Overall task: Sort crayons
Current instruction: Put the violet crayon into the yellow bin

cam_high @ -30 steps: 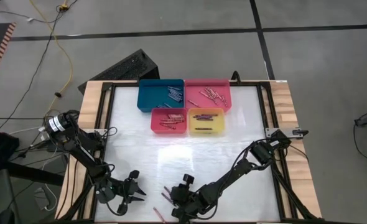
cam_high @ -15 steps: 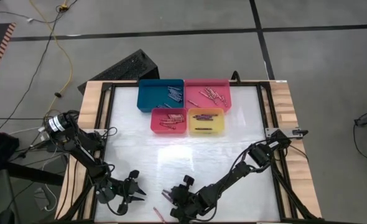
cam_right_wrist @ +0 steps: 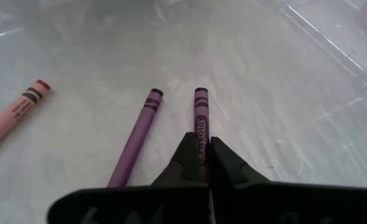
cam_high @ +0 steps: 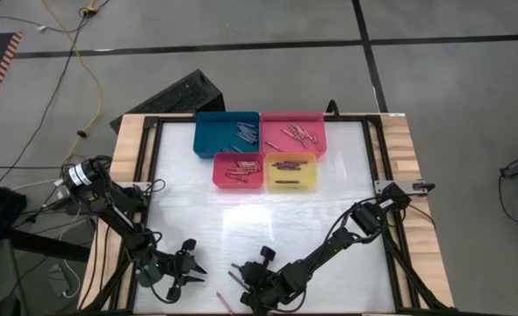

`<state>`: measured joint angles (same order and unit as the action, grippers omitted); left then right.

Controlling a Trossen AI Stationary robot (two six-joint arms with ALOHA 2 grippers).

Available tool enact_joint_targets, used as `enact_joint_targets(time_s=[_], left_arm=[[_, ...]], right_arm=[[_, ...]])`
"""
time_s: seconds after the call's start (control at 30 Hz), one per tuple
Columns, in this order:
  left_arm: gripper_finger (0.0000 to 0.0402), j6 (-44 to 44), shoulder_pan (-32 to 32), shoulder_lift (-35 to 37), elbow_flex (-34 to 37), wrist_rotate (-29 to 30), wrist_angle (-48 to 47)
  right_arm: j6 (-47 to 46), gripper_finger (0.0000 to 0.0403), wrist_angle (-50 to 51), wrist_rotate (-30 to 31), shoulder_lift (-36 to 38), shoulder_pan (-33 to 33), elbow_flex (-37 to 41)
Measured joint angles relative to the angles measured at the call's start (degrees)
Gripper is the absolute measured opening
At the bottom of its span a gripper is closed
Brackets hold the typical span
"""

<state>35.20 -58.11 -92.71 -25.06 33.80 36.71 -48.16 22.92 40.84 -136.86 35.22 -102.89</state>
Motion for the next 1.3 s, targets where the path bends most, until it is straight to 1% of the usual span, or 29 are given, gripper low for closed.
enact_joint_targets(time_s=[0.13,0.3,0.47,0.63,0.73,0.9,1.13,1.3], left_arm=[[0.0094,0.04,0.0,0.0,0.0,0.0,0.0],[0.0094,0.18,0.01,0.0,0.0,0.06,0.0],[0.0094,0.76,0.01,0.0,0.0,0.32,0.02],[0.0094,0.85,0.0,0.0,0.0,0.33,0.02],[0.0094,0.85,0.02,0.0,0.0,0.66,0.02],[0.0094,0.85,0.02,0.0,0.0,1.26,0.02],[0.0094,0.85,0.02,0.0,0.0,1.57,0.02],[0.0094,0.94,0.02,0.0,0.0,2.1,0.02]], right_arm=[[0.21,0.0006,-0.46,0.08,0.11,0.0,0.04],[1.57,0.0005,-0.47,0.37,1.3,-0.27,0.24],[4.89,0.0005,3.27,0.45,4.54,-1.68,0.46],[5.19,0.0005,12.4,1.61,9.74,-4.16,0.37],[6.12,0.0004,20.15,2.85,13.05,-5.76,0.37],[7.5,0.0004,32.59,3.3,20.16,-9.05,0.26],[11.6,0.0004,46.03,3.35,28.99,-13.96,0.26],[12.22,0.0004,54.09,4.12,33.01,-17.79,0.22]])
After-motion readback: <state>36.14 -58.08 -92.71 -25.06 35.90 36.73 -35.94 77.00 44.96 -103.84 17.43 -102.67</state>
